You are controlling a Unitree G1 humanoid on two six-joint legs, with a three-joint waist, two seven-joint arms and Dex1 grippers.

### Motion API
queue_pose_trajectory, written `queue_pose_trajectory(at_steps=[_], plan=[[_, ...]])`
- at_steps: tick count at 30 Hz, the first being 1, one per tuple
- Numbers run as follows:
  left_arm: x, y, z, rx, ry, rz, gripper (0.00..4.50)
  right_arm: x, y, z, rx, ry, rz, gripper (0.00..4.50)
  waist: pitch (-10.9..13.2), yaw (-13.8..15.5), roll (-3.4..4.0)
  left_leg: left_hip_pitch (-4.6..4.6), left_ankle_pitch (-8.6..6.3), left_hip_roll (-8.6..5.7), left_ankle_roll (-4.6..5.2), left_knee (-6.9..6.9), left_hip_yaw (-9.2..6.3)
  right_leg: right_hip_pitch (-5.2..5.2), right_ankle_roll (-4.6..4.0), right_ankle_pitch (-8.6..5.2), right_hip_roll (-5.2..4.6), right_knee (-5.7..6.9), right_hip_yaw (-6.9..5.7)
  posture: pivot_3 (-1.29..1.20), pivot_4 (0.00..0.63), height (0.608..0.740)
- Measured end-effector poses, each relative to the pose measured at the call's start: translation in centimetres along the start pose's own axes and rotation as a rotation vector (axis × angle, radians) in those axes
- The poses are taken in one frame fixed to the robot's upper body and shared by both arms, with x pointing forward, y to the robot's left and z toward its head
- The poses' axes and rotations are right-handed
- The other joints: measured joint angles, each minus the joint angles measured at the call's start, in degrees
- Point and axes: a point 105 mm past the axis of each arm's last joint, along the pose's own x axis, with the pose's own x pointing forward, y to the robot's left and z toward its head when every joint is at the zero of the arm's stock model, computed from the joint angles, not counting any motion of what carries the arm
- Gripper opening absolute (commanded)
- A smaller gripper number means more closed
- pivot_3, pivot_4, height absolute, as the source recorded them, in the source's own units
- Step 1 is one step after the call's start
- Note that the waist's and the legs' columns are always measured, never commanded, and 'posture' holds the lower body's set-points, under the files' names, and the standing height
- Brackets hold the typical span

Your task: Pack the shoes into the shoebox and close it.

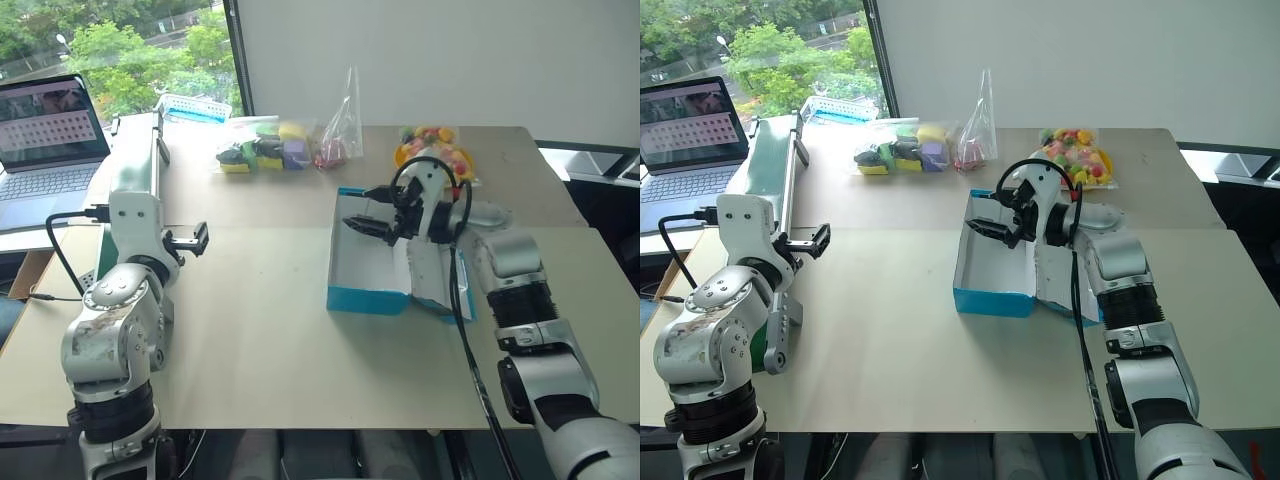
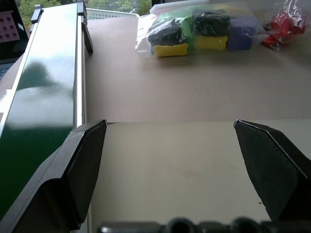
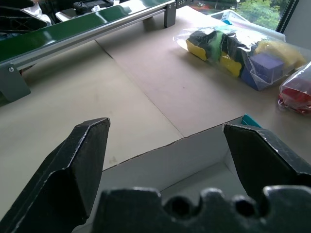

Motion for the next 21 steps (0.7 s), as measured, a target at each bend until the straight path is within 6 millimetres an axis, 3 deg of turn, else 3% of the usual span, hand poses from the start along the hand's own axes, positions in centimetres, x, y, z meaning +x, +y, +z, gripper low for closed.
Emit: queue_pose_trajectory(at_steps=[6, 12, 16, 21], plan=[[0.7, -1.5, 0.1, -0.023, -0.03, -0.095, 4.5, -0.7, -0.8, -0.6, -0.001, -0.007, -0.083, 4.44, 0.0, 0.29, 0.0, 0.0, 0.0, 0.0, 0.0, 0.0, -0.01, 0.04, 0.0, 0.0, -0.01, -0.05, -0.02, 0.0, 0.15, 0.74], [-1.4, -5.8, -0.7, 0.048, -0.014, -0.456, 4.5, -0.9, -0.5, 0.0, 0.009, -0.028, -0.059, 4.44, 0.0, -0.36, 0.0, 0.04, 0.0, 0.06, 0.0, -0.09, 0.02, 0.02, 0.0, 0.0, 0.05, -0.07, 0.02, 0.0, 0.15, 0.74], [-2.8, -6.6, -1.3, 0.086, 0.007, -0.558, 4.5, -1.0, -0.4, 0.1, 0.014, -0.029, -0.053, 4.44, 0.0, -0.31, 0.0, 0.12, 0.0, 0.04, 0.0, -0.08, 0.03, 0.11, -0.02, 0.01, 0.04, -0.07, 0.02, 0.0, 0.15, 0.74], [-3.0, -6.7, -1.2, 0.076, 0.001, -0.55, 4.5, -0.5, 0.6, 0.5, 0.026, -0.033, 0.008, 4.44, 0.0, -0.09, 0.0, 0.48, -0.03, 0.05, 0.03, -0.09, -0.02, 0.62, -0.01, 0.0, 0.04, -0.3, -0.05, 0.0, 0.15, 0.74]])
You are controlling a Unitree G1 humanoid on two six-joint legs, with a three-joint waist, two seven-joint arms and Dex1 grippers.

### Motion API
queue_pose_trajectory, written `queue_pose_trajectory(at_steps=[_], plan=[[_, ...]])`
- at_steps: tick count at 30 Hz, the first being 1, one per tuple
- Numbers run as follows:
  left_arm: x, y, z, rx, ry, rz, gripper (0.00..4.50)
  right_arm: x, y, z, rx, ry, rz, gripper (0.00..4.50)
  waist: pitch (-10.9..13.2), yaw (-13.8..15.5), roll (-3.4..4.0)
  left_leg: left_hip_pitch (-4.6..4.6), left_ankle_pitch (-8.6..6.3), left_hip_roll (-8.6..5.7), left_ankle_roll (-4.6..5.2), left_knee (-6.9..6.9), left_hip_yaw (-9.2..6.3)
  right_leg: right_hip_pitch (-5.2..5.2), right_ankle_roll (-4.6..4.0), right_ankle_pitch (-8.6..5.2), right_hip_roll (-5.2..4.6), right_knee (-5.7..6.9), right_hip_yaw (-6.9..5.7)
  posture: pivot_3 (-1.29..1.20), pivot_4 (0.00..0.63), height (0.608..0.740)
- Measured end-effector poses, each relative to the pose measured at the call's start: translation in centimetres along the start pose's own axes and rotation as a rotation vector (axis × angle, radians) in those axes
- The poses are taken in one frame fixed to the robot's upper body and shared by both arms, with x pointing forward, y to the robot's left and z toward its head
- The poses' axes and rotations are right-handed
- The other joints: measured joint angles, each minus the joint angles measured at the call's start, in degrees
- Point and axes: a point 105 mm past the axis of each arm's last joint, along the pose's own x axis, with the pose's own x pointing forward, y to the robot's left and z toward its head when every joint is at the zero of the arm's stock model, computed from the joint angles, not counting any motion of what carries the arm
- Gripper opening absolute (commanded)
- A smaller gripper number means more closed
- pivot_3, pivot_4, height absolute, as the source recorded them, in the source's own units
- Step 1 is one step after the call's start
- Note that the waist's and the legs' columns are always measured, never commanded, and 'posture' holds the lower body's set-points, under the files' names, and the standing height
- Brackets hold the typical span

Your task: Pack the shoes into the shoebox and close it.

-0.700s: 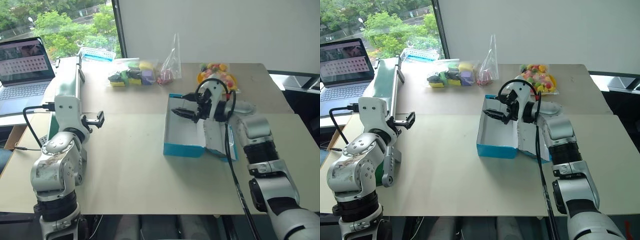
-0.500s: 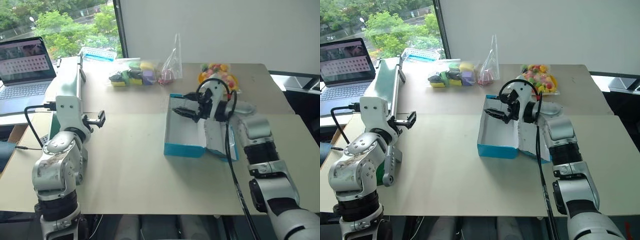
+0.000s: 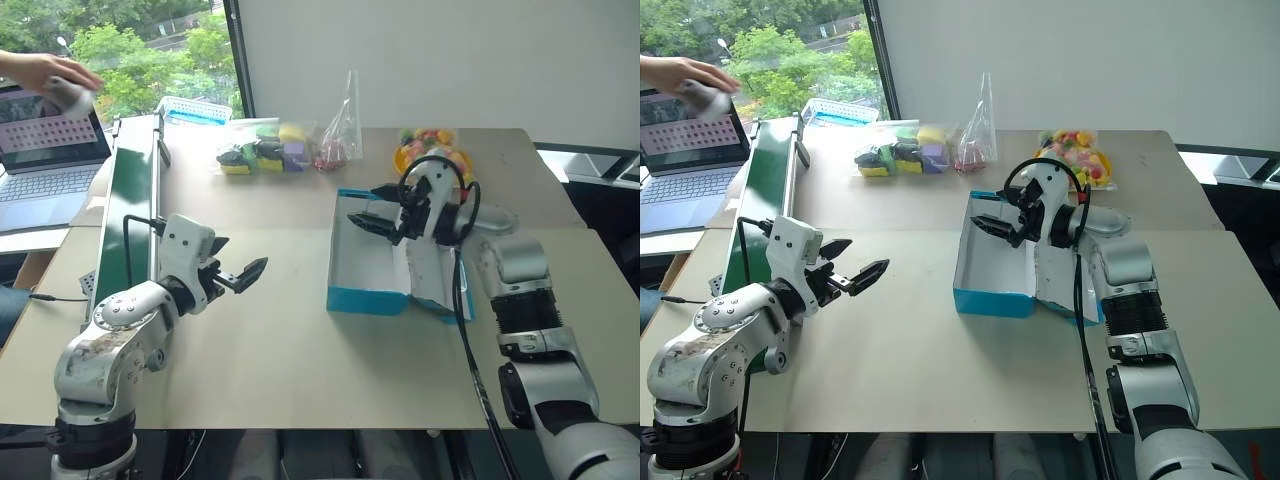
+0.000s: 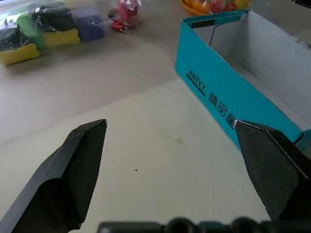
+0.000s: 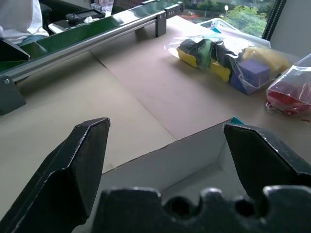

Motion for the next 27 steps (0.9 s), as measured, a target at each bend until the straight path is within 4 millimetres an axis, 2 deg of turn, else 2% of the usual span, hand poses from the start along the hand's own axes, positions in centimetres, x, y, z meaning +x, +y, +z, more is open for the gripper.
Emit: queue_pose_trajectory(at_steps=[3, 6, 9, 13, 20, 24, 27], plan=[[-0.3, 0.0, -0.1, 0.0, 0.001, 0.032, 4.5, 0.3, 0.9, 0.0, 0.019, 0.004, 0.051, 4.44, 0.0, -0.04, 0.0, 0.01, -0.01, 0.01, 0.01, 0.0, -0.01, 0.01, 0.0, 0.0, 0.0, -0.01, -0.01, 0.0, 0.15, 0.74], [-1.5, 0.8, -1.5, 0.005, 0.063, 0.096, 4.5, 0.5, 1.2, 0.2, 0.024, 0.007, 0.077, 4.44, 0.0, -0.37, 0.0, 0.04, -0.02, 0.02, 0.04, -0.04, -0.01, 0.0, 0.0, 0.0, 0.01, 0.0, 0.01, 0.0, 0.15, 0.74], [-4.3, 4.3, -1.7, -0.033, 0.054, 0.311, 4.5, 0.7, 0.8, 1.0, 0.009, 0.0, 0.09, 4.44, 0.0, -0.52, 0.0, 0.07, -0.02, 0.03, 0.04, -0.03, -0.02, 0.02, -0.01, 0.0, 0.02, 0.02, -0.02, 0.0, 0.15, 0.74], [-5.9, 5.8, -1.3, -0.028, 0.028, 0.451, 4.5, 1.3, 1.1, 1.1, 0.005, 0.002, 0.128, 4.44, 0.0, -0.24, -0.01, 0.11, -0.02, 0.01, 0.03, -0.03, -0.01, 0.12, -0.01, 0.0, 0.0, -0.07, -0.02, 0.0, 0.15, 0.74], [-6.9, 8.4, -1.2, -0.054, -0.002, 0.712, 4.5, 3.0, 3.5, 0.5, 0.021, 0.02, 0.258, 4.44, -0.01, 0.16, -0.03, 0.08, -0.02, 0.01, 0.03, -0.03, -0.03, 0.1, -0.01, 0.01, 0.0, -0.05, -0.04, 0.0, 0.15, 0.74], [-7.1, 10.0, -2.2, -0.08, 0.02, 0.831, 4.5, 3.1, 3.0, -0.1, 0.013, 0.046, 0.244, 4.44, -0.01, 0.16, -0.03, 0.07, -0.03, 0.01, 0.02, -0.03, -0.06, 0.08, -0.02, 0.01, 0.01, -0.05, -0.08, 0.0, 0.15, 0.74], [-7.0, 10.8, -2.4, -0.09, 0.024, 0.858, 4.5, 3.1, 2.8, -0.3, 0.01, 0.052, 0.231, 4.44, -0.01, 0.15, -0.03, 0.06, -0.03, 0.01, 0.02, -0.03, -0.05, 0.08, -0.02, 0.01, 0.0, -0.06, -0.08, 0.0, 0.15, 0.74]])
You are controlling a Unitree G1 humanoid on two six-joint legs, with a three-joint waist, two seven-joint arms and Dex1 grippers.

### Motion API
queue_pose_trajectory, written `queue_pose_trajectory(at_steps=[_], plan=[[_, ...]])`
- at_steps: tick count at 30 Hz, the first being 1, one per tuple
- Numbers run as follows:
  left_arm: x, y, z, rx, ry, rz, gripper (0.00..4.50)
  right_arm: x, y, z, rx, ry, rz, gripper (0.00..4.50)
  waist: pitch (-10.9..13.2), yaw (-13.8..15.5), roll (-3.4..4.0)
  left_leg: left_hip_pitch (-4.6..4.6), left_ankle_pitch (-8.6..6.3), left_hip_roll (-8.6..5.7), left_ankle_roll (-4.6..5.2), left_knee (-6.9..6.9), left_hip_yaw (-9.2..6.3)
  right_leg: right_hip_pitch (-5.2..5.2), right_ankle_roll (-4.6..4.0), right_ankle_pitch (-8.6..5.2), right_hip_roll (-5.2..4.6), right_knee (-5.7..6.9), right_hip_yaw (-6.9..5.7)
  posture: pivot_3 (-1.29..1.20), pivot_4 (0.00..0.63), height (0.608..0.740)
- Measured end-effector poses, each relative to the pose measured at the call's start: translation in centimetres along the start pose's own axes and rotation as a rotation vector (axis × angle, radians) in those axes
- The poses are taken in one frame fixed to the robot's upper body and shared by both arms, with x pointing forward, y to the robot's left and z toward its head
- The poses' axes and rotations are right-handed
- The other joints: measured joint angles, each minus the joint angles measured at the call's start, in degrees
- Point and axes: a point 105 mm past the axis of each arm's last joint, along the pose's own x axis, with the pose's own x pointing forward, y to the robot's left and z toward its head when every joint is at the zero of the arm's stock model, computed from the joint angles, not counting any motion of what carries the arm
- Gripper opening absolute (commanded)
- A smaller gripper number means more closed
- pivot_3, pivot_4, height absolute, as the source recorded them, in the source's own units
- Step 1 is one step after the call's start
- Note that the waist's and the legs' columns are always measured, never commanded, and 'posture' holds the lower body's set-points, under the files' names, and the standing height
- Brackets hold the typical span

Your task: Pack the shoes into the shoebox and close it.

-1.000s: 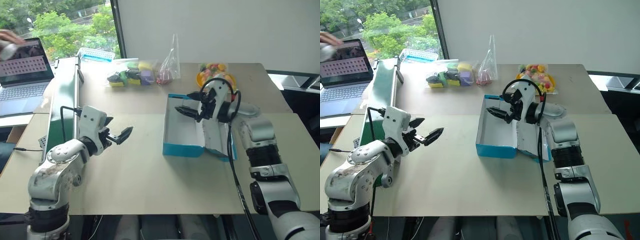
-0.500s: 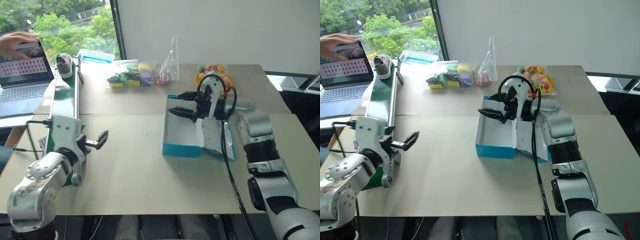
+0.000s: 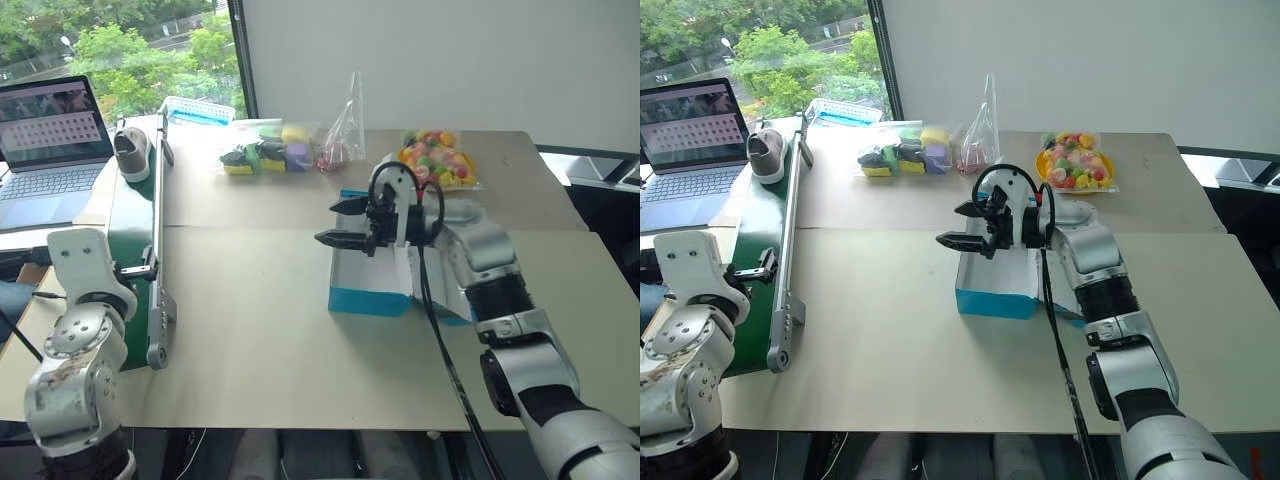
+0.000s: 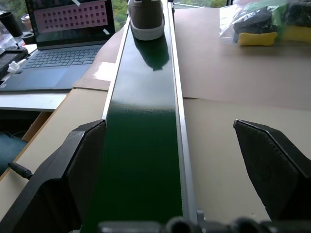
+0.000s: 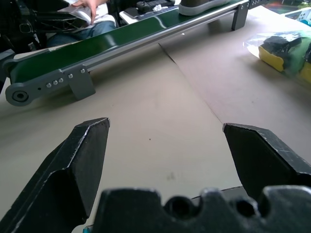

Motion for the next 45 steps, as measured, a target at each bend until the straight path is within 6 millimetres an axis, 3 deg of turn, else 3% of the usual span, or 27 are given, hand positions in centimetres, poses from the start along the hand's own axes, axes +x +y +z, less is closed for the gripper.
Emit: queue_pose_trajectory(at_steps=[11, 20, 26, 32, 37, 40, 45], plan=[[4.8, 1.5, -1.6, -0.062, 0.036, 0.055, 4.5, -0.2, -0.3, 0.6, -0.021, -0.02, -0.02, 4.44, 0.0, -0.1, -0.02, -0.05, 0.0, 0.0, 0.0, -0.01, -0.03, -0.05, 0.0, 0.0, 0.0, -0.02, -0.05, 0.0, 0.15, 0.74], [7.0, 2.6, -2.9, -0.004, 0.046, 0.039, 4.5, -0.3, 0.0, 1.4, -0.06, -0.032, -0.021, 4.44, 0.0, -0.03, -0.02, -0.04, 0.0, 0.0, 0.0, -0.07, -0.04, -0.06, 0.0, 0.0, -0.01, -0.02, -0.08, 0.0, 0.15, 0.74], [8.3, 1.7, -3.2, -0.009, 0.043, -0.001, 4.5, -0.8, 0.1, 1.8, -0.072, -0.03, -0.037, 4.44, 0.0, 0.16, -0.02, -0.09, 0.0, 0.0, -0.01, -0.07, -0.1, -0.06, 0.0, 0.0, -0.03, -0.03, -0.16, 0.0, 0.15, 0.74], [8.6, 0.9, -3.1, -0.05, 0.043, -0.058, 2.66, -1.4, -0.3, 1.7, -0.068, -0.016, -0.066, 4.5, 0.0, 0.08, -0.01, -0.06, 0.0, 0.0, 0.0, -0.07, -0.12, -0.06, 0.0, 0.0, -0.03, 0.0, -0.18, 0.0, 0.15, 0.74], [8.5, 0.6, -2.6, -0.075, 0.033, -0.074, 1.52, -1.5, -0.3, 1.9, -0.074, -0.02, -0.07, 4.5, 0.0, 0.14, -0.02, -0.02, 0.01, 0.0, -0.01, -0.06, -0.16, 0.0, -0.01, 0.01, -0.03, 0.03, -0.23, 0.0, 0.15, 0.74], [8.4, -0.5, -0.9, -0.095, -0.019, -0.113, 1.52, -1.6, -0.4, 2.0, -0.072, -0.024, -0.079, 4.5, 0.02, 0.18, -0.05, -0.18, 0.01, 0.0, -0.02, -0.06, -0.21, -0.1, -0.01, 0.01, -0.03, -0.01, -0.3, 0.0, 0.15, 0.74], [6.7, -6.0, 7.6, -0.114, -0.286, -0.322, 1.52, -1.7, -1.0, 2.8, -0.055, -0.065, -0.122, 4.5, 0.04, 0.91, -0.1, -0.28, 0.01, -0.03, -0.02, -0.05, -0.26, -0.08, -0.01, 0.01, -0.11, -0.14, -0.4, 0.0, 0.15, 0.74]])
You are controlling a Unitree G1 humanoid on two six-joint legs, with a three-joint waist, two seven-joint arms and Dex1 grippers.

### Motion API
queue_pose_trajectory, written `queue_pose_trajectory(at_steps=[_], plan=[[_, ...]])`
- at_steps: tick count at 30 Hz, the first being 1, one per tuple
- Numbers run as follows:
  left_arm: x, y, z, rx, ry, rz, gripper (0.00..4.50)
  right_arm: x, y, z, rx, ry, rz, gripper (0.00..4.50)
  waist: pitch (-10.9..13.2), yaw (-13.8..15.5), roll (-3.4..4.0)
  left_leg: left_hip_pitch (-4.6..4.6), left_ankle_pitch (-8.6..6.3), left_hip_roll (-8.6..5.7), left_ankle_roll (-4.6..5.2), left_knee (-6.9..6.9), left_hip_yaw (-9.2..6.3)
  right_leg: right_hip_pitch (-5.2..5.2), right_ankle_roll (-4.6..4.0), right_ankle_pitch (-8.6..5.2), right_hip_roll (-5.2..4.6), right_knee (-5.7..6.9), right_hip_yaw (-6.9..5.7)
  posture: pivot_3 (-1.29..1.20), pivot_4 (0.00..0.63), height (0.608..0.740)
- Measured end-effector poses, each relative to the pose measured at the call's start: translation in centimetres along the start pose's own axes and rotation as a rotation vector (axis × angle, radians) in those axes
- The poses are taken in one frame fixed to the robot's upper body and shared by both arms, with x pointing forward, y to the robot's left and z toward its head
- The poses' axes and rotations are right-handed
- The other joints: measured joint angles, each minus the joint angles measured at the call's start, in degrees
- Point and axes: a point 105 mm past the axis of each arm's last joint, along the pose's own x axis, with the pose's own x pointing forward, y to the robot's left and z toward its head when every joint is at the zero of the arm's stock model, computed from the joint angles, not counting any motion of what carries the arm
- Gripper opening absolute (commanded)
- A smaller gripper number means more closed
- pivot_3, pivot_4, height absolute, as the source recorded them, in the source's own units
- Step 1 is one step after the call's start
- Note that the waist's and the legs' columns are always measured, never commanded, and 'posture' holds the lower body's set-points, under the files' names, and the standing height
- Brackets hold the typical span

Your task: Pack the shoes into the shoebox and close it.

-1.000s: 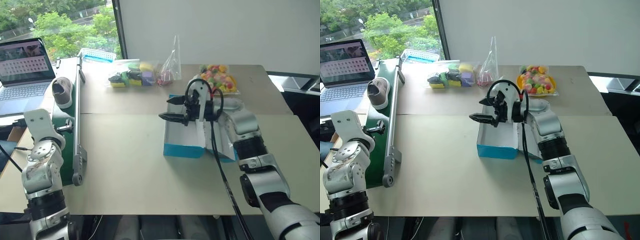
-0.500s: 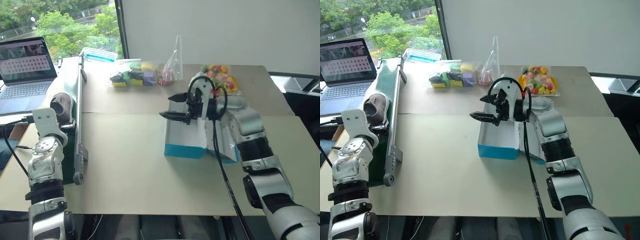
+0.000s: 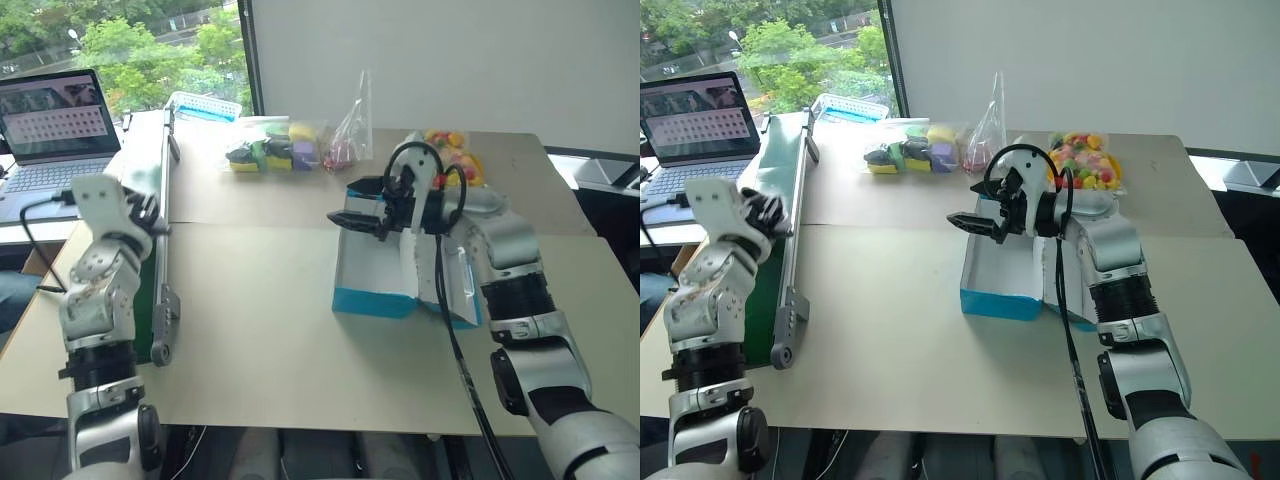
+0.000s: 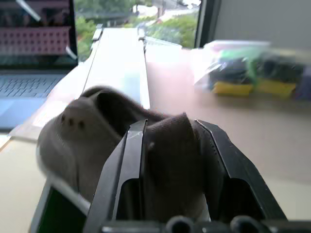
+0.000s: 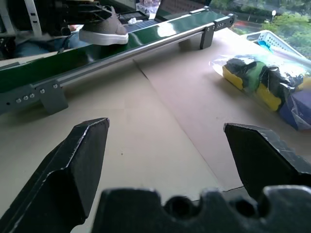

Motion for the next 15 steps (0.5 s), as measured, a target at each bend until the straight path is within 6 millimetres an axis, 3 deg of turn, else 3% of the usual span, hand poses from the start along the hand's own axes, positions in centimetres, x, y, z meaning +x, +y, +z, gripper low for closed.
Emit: queue_pose_trajectory(at_steps=[1, 4, 15], plan=[[0.1, -1.0, 0.9, 0.0, -0.03, -0.033, 1.52, 0.0, 0.0, 0.1, 0.009, -0.009, -0.001, 4.5, 0.0, -0.01, 0.0, 0.01, -0.01, 0.0, 0.01, -0.02, 0.0, 0.01, 0.0, 0.0, 0.0, -0.02, -0.01, 0.0, 0.15, 0.74], [0.1, -2.3, 0.4, -0.016, -0.01, -0.068, 1.52, -0.3, -0.4, 0.4, 0.02, -0.028, -0.022, 4.5, 0.0, -0.65, 0.0, 0.04, -0.01, 0.04, 0.02, -0.06, 0.0, -0.01, 0.0, 0.0, 0.04, -0.02, 0.0, 0.0, 0.15, 0.74], [0.0, -2.3, 0.3, -0.016, 0.016, -0.056, 1.52, -0.4, -0.6, 0.5, 0.022, -0.032, -0.048, 4.5, 0.0, -0.9, 0.0, 0.04, -0.01, 0.02, 0.02, -0.06, 0.0, 0.0, 0.0, 0.0, 0.03, -0.03, 0.0, 0.0, 0.15, 0.74]])
